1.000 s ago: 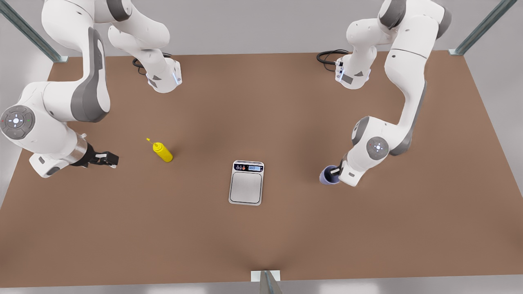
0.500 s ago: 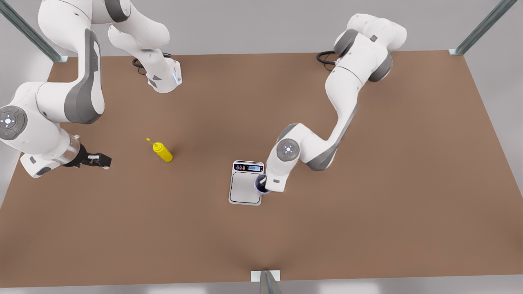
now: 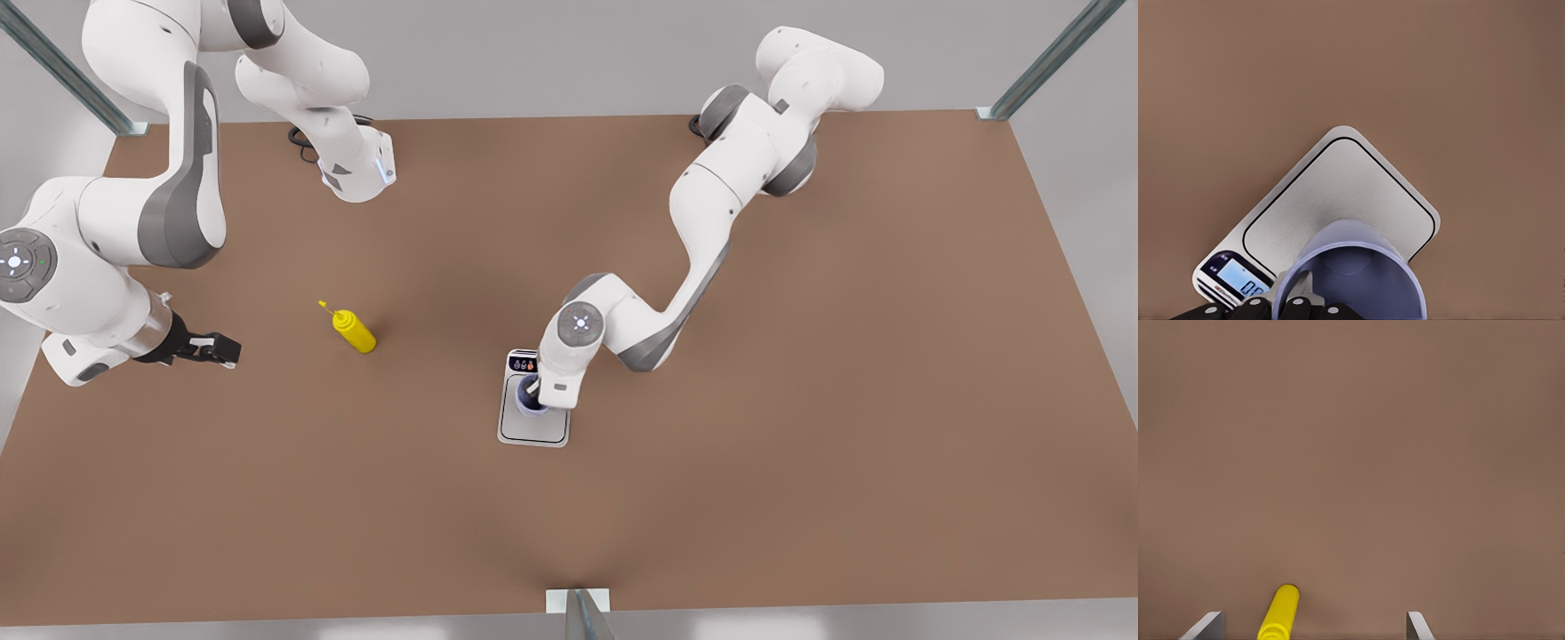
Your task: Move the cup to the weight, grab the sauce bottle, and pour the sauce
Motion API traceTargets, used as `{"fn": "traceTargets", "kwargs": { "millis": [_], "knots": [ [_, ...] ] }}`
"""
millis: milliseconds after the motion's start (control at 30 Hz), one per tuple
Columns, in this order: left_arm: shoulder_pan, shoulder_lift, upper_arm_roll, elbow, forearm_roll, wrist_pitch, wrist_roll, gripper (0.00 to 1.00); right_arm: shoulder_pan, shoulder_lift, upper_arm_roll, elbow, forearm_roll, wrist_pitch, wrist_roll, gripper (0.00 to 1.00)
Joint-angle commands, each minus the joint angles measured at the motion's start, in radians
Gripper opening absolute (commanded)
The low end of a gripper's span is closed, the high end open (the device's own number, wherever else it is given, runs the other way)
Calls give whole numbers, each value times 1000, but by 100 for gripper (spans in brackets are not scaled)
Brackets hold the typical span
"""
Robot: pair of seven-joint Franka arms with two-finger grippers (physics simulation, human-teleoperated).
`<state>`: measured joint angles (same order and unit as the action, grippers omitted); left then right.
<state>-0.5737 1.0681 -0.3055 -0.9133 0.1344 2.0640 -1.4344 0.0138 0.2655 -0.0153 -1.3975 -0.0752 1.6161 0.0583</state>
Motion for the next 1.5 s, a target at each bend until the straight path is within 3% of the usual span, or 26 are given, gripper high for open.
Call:
{"fn": "traceTargets", "kwargs": {
  "millis": [0,67,100,133,167,667,733,867,1000,1133,1200,1267,1300,1367,1433,1467],
  "knots": [
    [0,6,0,1,-10,-4,0,21,0,1,0,0,0,1,0,100],
    [-2,7,0,1,-10,-1,2,21,0,9,2,0,0,1,-2,100],
    [-2,10,-1,1,-10,1,8,27,2,9,0,0,0,1,0,100],
    [-2,13,-4,1,-10,2,12,76,2,12,2,0,0,1,0,100],
    [-3,13,-4,1,-10,2,11,99,2,15,2,2,0,1,-2,100],
    [-8,9,-7,22,-15,-36,3,100,-17,15,2,8,28,-51,-61,100],
    [-8,6,-7,24,-15,-44,3,100,-77,14,2,5,152,-131,-259,100],
    [-11,-27,-7,24,-22,-87,-3,100,-110,15,2,-5,202,-176,-402,100],
    [-34,-71,-7,19,-50,-96,-9,100,-213,12,2,-83,365,-165,-983,100],
    [46,-261,83,-55,-145,-283,210,100,-232,14,0,-192,451,-101,-1483,100],
    [178,-413,86,-183,-145,-346,405,99,-275,21,0,-333,548,22,-1902,100],
    [301,-523,91,-228,-144,-464,635,100,-290,32,0,-414,612,24,-2207,100],
    [304,-617,164,-332,-153,-466,756,100,-299,70,0,-452,658,24,-2341,100],
    [362,-735,204,-404,-154,-513,931,100,-330,106,3,-526,663,27,-2377,100],
    [367,-965,292,-616,-153,-484,1120,100,-333,158,3,-541,716,50,-2447,100],
    [420,-998,272,-647,-151,-490,1160,100,-330,175,5,-555,719,65,-2447,100]
  ]
}}
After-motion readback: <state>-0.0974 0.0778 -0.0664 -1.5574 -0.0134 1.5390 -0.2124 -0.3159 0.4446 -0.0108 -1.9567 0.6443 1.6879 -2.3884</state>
